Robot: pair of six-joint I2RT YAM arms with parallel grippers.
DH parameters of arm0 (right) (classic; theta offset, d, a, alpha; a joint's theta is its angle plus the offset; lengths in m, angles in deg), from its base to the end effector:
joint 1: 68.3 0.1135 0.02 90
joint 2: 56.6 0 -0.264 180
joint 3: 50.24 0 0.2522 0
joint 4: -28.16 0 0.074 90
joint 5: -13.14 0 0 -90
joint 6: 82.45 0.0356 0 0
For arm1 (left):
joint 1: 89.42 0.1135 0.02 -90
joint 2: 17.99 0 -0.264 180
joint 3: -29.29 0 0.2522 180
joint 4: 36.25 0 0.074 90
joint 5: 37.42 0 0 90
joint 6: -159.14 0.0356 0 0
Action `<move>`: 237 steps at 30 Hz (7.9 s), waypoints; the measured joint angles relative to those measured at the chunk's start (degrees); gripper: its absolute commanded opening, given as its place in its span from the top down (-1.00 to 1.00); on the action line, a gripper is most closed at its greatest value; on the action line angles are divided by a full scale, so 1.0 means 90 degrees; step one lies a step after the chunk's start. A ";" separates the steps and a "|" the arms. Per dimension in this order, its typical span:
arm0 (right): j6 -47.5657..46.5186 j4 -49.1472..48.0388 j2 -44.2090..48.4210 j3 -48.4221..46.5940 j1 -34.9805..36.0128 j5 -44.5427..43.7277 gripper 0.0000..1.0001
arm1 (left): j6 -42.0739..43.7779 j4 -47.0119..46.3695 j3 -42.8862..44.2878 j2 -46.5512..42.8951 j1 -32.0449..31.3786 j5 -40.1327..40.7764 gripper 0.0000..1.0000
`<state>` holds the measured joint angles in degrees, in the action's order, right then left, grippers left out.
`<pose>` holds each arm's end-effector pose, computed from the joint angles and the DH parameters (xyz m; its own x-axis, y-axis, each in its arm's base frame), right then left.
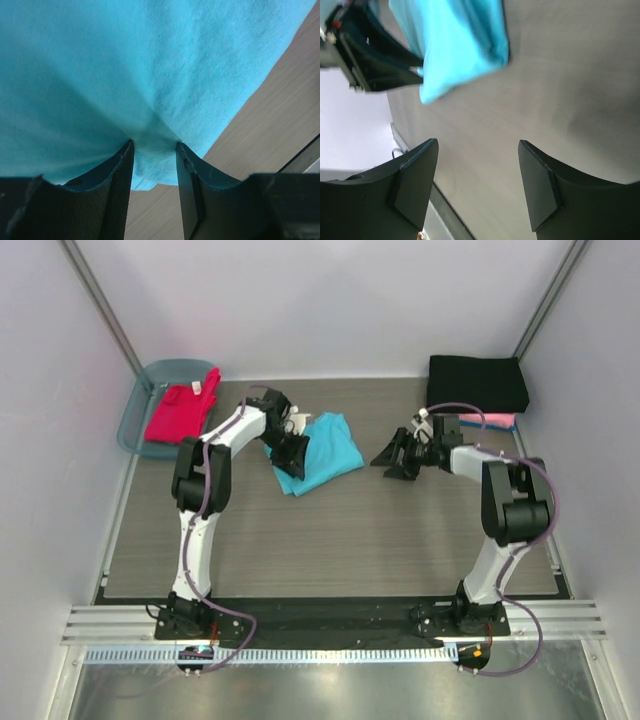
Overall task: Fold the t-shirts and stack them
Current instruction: Fold the tshirt
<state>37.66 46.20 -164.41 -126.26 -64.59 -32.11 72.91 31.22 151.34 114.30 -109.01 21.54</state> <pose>0.3767 0.0495 0.1561 -0.9100 0.2980 -0.2881 -0.0492 0.6125 0.7890 0.4348 -0.1742 0.1619 -0.8928 0.3776 -0.2455 0.4504 0.7472 -0.4887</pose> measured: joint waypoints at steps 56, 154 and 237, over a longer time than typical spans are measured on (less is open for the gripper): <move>-0.1467 0.1105 0.3942 0.1732 -0.0568 -0.1025 -0.41 | 0.4114 -0.1651 -0.6504 -0.4556 -0.4177 0.4889 0.15; -0.5515 0.3087 -0.2011 -0.3784 0.2647 -0.0010 0.23 | -0.2824 -0.2611 -0.5061 -0.3213 0.1751 0.0440 0.15; -0.5323 0.2907 0.0408 -0.2016 0.2040 -0.0957 0.97 | -0.2550 -0.2608 -0.3305 -0.3157 0.1137 -0.0197 1.00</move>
<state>-10.25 72.36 -160.74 -144.40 -46.23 -40.72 49.96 7.75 121.59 85.89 -98.78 19.77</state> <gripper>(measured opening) 0.040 0.025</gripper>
